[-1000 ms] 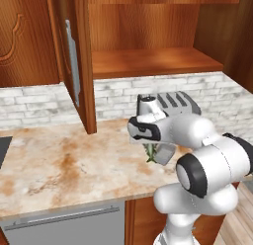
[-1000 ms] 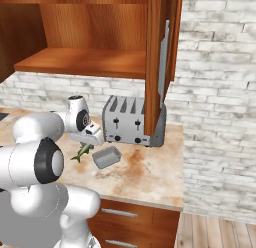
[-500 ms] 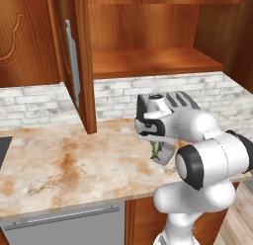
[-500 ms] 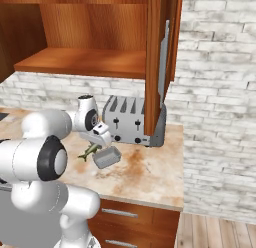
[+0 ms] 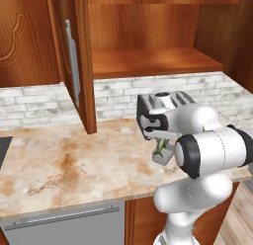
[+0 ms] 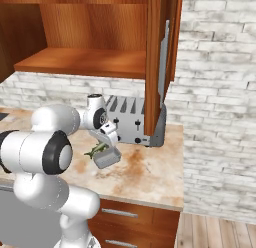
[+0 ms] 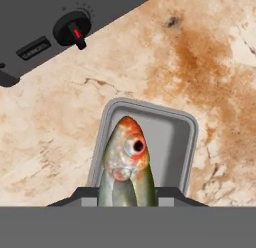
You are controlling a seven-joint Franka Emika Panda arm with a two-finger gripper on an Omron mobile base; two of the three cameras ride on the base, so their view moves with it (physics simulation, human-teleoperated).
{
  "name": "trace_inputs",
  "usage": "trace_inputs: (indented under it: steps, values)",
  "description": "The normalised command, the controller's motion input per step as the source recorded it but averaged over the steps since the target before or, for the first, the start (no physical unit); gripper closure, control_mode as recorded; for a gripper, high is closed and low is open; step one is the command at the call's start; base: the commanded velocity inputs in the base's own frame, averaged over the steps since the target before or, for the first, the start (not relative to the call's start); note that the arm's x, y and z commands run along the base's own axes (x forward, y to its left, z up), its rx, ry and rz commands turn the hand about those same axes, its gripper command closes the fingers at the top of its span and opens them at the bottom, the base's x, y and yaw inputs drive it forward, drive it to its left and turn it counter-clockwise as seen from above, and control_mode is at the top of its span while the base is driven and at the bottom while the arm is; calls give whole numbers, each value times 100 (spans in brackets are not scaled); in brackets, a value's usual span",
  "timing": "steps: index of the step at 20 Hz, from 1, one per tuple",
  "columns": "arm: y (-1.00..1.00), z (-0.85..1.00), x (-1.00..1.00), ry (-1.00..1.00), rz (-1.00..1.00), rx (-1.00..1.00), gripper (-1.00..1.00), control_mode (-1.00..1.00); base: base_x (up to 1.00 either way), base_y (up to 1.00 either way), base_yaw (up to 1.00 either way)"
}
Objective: Retrieve the tupperware from the cabinet, then place the raw meat into the tupperware to avoid contamination.
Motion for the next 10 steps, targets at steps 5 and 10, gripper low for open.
trace_inputs:
  steps: [5, 10]
  values:
    - [-12, -4, 7, 0, -7, 0, 100, -100, 0, 0, 0]
    - [-5, -21, 1, 0, -4, -1, 100, -100, 0, 0, 0]
